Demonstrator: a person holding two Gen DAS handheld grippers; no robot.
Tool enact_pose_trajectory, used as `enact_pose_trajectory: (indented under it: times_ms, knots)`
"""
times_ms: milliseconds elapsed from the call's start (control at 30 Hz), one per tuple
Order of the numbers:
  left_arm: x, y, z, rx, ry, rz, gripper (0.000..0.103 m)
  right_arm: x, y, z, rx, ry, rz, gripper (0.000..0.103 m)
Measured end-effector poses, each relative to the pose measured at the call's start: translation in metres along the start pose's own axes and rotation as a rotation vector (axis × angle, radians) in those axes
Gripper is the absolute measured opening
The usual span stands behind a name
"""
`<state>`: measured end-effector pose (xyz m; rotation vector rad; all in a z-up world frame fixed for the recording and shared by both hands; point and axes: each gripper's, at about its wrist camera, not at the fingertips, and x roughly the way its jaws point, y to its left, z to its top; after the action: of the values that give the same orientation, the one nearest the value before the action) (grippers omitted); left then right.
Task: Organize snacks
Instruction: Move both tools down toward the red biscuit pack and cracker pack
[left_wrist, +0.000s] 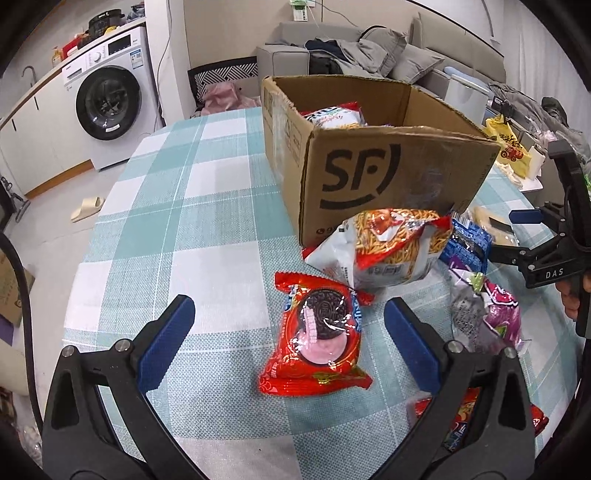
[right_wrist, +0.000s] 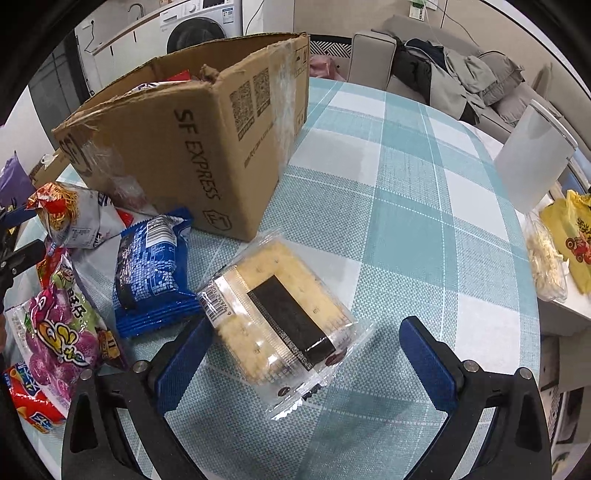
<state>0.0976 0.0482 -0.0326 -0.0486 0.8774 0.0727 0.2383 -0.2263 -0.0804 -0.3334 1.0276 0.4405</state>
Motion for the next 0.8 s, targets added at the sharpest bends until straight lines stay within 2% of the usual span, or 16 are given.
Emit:
enact_pose_trajectory:
  times_ms: [533,800]
  knots:
    - [0.015,0.002,-0.002,0.009,0.03,0.007,0.102,0.011,-0.01,0.012,0.114,-0.038,-0.019,0.101]
    - [0.019,0.001,-0.004,0.022,0.043,0.001,0.102,0.002,-0.005,0.011,0.078,-0.05,0.027,0.076]
